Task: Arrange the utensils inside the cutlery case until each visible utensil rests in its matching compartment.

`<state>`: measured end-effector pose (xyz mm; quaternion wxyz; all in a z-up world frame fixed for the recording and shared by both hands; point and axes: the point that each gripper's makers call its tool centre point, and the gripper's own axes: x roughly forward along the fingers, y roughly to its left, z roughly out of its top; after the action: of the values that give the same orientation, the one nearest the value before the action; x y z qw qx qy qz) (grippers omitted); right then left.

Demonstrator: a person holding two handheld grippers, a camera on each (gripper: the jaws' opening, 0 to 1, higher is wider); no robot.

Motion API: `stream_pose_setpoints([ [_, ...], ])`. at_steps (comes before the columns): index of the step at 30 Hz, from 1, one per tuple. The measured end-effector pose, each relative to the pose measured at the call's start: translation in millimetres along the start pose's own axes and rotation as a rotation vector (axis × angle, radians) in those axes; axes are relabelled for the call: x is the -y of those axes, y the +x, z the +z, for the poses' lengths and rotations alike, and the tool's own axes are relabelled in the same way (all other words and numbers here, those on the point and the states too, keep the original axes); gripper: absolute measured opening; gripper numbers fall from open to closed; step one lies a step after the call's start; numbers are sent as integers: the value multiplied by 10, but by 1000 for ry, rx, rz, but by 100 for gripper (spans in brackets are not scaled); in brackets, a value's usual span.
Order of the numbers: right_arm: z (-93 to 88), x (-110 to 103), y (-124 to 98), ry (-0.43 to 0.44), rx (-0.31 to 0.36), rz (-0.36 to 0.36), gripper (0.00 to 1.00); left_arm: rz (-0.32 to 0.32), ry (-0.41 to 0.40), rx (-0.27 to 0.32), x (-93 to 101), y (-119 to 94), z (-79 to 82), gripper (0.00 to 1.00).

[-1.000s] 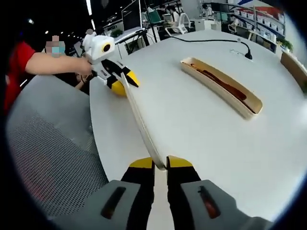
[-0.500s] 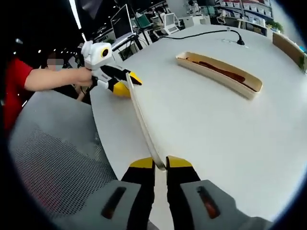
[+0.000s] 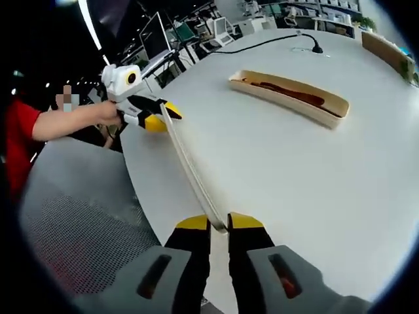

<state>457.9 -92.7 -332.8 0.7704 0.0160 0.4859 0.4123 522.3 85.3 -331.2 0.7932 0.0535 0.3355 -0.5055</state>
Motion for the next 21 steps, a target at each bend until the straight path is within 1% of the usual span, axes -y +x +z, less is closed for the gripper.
stream_pose_setpoints([
  [1,9,2,-9,29,4,5,7,4,-5,5,-3,4,17,26],
  [2,13,-16,-20,79,2,30,7,8,-7,7,-8,8,20,27],
  [5,31,-3,-47,75,7,37,7,12,-16,9,-4,10,26,27],
  [7,28,-30,-51,115,0,56,7,13,-20,10,-6,6,28,27],
  [11,25,-60,-42,133,4,67,7,22,-21,17,-23,-8,65,28],
  [16,53,-69,-24,135,19,76,7,35,-30,34,-56,-50,103,28],
  [21,144,-80,-77,125,54,83,7,37,-54,53,-85,-88,145,28],
])
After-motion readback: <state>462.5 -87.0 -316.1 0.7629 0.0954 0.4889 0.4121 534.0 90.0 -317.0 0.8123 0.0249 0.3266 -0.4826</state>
